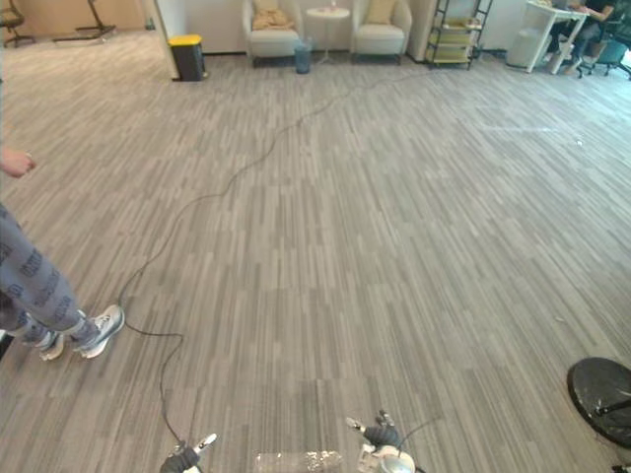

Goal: Pick up cushions and gather them together orderly.

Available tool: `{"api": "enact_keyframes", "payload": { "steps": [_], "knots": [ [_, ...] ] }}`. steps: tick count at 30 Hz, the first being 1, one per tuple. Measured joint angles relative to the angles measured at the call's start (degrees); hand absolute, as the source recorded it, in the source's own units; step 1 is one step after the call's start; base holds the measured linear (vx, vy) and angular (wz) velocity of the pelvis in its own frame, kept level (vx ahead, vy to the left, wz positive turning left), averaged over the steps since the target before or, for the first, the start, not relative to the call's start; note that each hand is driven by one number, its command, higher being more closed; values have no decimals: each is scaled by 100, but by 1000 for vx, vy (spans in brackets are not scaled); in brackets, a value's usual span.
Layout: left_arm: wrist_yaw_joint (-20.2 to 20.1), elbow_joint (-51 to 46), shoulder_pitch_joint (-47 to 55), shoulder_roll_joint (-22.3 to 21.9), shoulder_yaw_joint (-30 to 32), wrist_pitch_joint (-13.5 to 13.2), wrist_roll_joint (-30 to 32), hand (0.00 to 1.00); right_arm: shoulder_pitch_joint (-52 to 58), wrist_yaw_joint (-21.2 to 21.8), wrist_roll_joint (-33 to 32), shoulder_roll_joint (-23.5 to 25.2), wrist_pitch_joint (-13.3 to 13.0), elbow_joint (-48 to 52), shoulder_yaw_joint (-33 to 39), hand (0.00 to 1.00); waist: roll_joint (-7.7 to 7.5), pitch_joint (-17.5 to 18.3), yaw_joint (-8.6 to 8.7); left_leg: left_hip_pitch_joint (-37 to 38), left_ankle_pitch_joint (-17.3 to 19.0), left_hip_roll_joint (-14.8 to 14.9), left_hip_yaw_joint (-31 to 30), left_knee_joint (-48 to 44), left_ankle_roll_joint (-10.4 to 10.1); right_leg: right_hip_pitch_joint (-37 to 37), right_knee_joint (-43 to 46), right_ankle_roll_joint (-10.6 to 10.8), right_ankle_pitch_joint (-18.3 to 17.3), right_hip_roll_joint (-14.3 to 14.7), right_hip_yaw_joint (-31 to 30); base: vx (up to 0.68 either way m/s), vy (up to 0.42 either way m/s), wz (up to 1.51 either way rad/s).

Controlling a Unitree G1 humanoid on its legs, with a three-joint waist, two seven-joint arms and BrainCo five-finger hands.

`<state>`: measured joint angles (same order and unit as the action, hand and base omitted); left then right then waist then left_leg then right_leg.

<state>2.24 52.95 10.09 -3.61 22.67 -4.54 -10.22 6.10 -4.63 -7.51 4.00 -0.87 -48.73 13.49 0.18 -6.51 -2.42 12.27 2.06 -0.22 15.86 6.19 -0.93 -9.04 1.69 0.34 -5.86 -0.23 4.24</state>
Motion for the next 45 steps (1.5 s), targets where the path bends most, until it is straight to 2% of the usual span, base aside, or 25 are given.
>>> {"api": "enact_keyframes", "payload": {
  "steps": [14,34,37,40,42,43,44,45],
  "knots": [
    [1,-6,-9,24,-16,-1,-8,0,-139,-23,-165,21,-14,-324,435,0,-45,41,-40,-116,-25,-138,-329,9,45,-64,-121,35,-23,-129,327,2,-11,13],
    [-1,31,-18,116,-259,1,-3,0,-174,-25,-163,12,-15,-410,431,0,-38,54,-43,-140,-34,-144,-470,10,50,-115,-175,38,-32,-129,465,-20,-27,3],
    [0,39,-26,118,-259,10,-1,0,-173,-26,-163,2,-15,-401,431,0,-23,52,-40,-217,-39,-155,-559,11,57,-89,-133,48,-92,-148,550,-29,-39,15],
    [0,32,-31,120,-259,27,1,0,-170,-26,-162,1,-12,-392,431,0,-59,27,-39,-239,-20,-173,-689,-6,54,7,152,45,-309,-201,682,21,-41,28],
    [0,-43,-43,134,-255,35,14,0,-174,-25,-164,24,-16,-374,430,0,-107,12,-42,-457,169,-179,-730,-351,56,183,469,33,-505,-276,743,60,-38,18],
    [-1,-129,-63,139,-249,35,17,0,-188,-23,-166,20,-16,-354,431,0,-125,-36,-54,-911,574,-125,-708,-1230,51,314,658,19,-611,-322,758,45,-52,11],
    [-7,-173,-106,124,-222,38,24,0,-199,-24,-167,13,-16,-316,433,0,-74,-73,-54,-1133,823,-55,-671,-1787,40,348,738,-8,-670,-314,778,37,-60,12],
    [-6,-188,-221,111,-172,46,24,0,-213,-27,-173,-6,-10,-200,425,0,-34,-253,-56,-1657,1151,160,-472,-3121,31,330,935,-52,-847,-286,803,15,-34,8]
  ]
}}
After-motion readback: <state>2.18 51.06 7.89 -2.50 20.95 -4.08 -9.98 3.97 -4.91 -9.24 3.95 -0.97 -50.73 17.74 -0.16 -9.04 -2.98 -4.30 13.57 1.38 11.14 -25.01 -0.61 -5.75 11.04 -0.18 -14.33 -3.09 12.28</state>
